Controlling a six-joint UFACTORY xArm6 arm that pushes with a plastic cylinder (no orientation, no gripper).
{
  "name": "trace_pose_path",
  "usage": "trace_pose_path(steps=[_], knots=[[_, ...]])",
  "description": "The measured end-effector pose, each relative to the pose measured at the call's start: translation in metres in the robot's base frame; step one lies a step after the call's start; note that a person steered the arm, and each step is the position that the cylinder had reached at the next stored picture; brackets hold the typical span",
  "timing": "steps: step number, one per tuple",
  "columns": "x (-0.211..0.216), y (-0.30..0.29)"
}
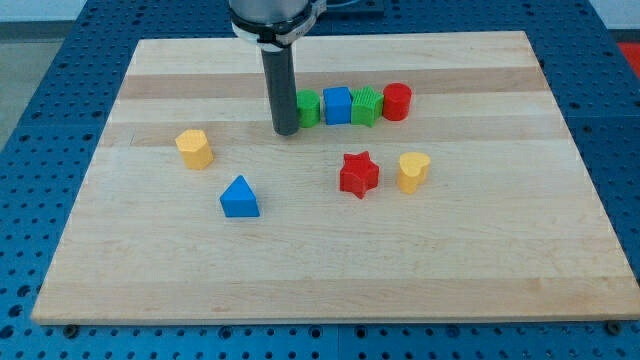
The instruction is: Slightly move the green circle into the blue cube
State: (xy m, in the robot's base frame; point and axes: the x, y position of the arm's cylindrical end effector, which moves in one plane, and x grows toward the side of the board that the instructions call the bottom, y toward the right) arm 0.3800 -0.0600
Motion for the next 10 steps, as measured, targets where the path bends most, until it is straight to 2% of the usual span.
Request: trace_pose_path(steps=[6, 8, 10], knots=[[-0.003, 0.019], [0.016, 0.02], [0.019, 0.055]])
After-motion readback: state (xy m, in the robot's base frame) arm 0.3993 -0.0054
